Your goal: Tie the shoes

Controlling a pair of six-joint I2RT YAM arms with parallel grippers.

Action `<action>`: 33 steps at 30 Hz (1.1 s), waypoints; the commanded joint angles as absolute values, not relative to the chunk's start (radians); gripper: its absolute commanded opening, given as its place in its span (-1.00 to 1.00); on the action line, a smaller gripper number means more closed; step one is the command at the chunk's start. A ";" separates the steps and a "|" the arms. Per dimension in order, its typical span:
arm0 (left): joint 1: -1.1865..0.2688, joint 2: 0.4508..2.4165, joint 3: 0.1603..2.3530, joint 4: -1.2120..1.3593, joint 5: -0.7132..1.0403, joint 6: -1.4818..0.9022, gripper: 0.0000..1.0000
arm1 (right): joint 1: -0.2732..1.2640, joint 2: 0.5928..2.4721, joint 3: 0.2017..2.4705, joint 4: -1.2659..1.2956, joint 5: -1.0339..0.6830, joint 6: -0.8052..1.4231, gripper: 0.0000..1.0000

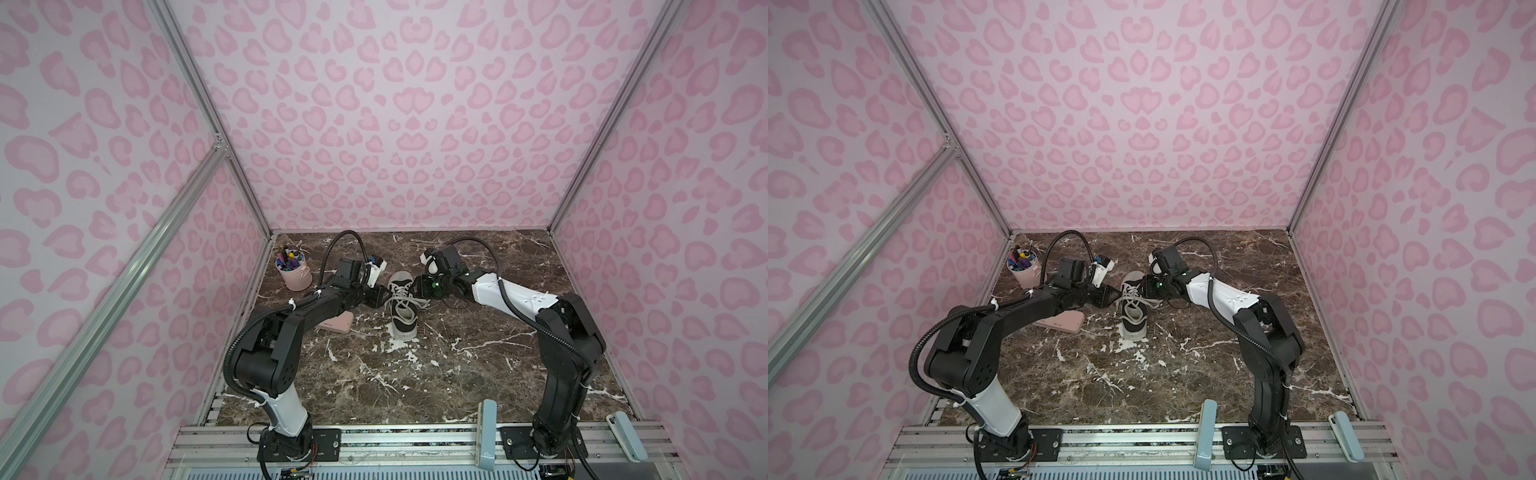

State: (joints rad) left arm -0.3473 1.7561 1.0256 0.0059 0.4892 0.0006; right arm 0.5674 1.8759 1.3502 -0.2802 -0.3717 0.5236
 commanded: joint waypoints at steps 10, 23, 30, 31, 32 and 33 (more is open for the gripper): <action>-0.354 1.810 1.071 0.011 0.535 -0.012 -0.39 | 0.568 1.909 1.378 -0.301 -0.417 0.515 -0.17; -0.352 1.799 1.088 -0.019 0.519 -0.011 -0.92 | 0.581 1.943 1.401 -0.288 -0.448 0.538 -0.38; -0.352 1.774 1.086 -0.040 0.493 -0.005 -0.92 | 0.601 1.995 1.446 -0.300 -0.445 0.531 -0.58; -0.352 1.772 1.087 -0.044 0.488 -0.002 -0.92 | 0.604 2.002 1.452 -0.303 -0.441 0.531 -0.59; -0.351 1.770 1.088 -0.050 0.486 0.000 -0.92 | 0.603 2.007 1.459 -0.306 -0.436 0.528 -0.59; -0.351 1.769 1.088 -0.053 0.486 0.000 -0.92 | 0.603 2.012 1.462 -0.307 -0.435 0.527 -0.59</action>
State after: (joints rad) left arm -0.3538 1.7840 1.0790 -0.0357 0.4976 -0.0147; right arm 0.6025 1.9968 1.4532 -0.2913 -0.4412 0.5312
